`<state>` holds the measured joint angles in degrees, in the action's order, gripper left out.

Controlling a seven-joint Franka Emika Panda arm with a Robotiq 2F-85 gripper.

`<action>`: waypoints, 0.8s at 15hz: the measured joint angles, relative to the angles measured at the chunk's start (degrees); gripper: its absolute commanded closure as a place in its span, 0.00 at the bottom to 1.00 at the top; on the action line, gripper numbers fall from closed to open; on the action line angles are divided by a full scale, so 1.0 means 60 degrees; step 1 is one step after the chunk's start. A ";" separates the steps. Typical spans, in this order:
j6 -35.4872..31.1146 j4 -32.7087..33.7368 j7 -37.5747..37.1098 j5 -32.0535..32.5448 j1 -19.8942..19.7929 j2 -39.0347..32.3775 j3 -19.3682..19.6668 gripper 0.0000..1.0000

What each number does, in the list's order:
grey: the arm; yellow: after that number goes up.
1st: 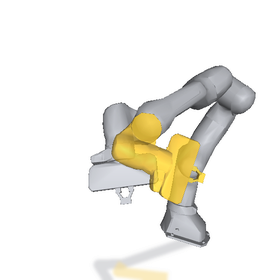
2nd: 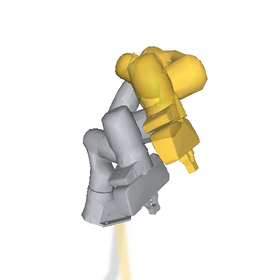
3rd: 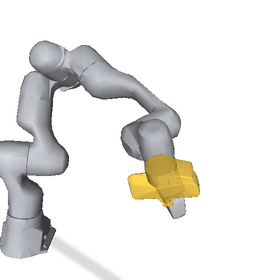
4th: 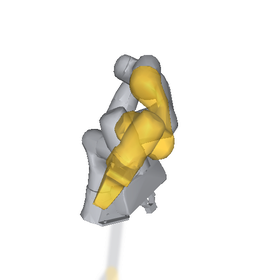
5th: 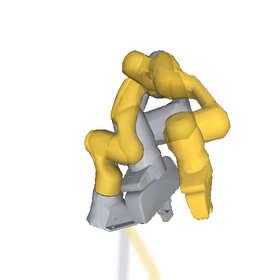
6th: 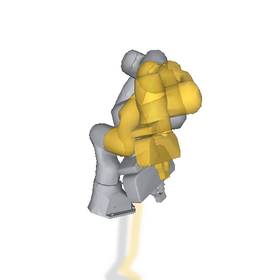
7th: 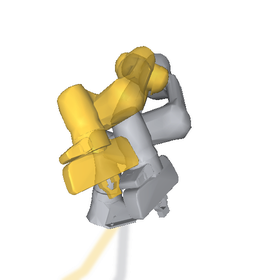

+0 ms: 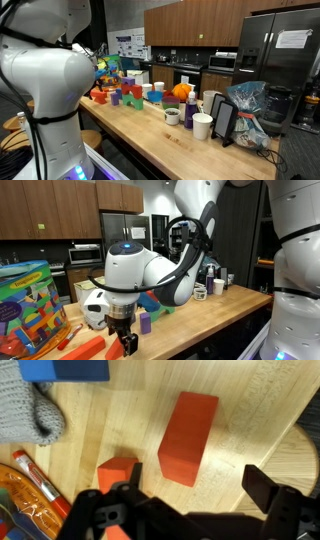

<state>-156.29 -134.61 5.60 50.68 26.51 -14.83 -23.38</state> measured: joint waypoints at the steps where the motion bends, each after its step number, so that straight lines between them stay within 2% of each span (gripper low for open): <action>1: 0.0001 0.0006 -0.0146 0.0000 0.0000 -0.0002 0.0019 0.00; 6: 0.0015 0.0039 -0.0634 -0.0010 -0.0007 -0.0002 0.0097 0.00; 12: 0.0016 0.0059 -0.0616 -0.0406 -0.0046 -0.0031 0.0146 0.00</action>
<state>-156.19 -134.25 1.90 48.24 26.23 -15.02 -22.50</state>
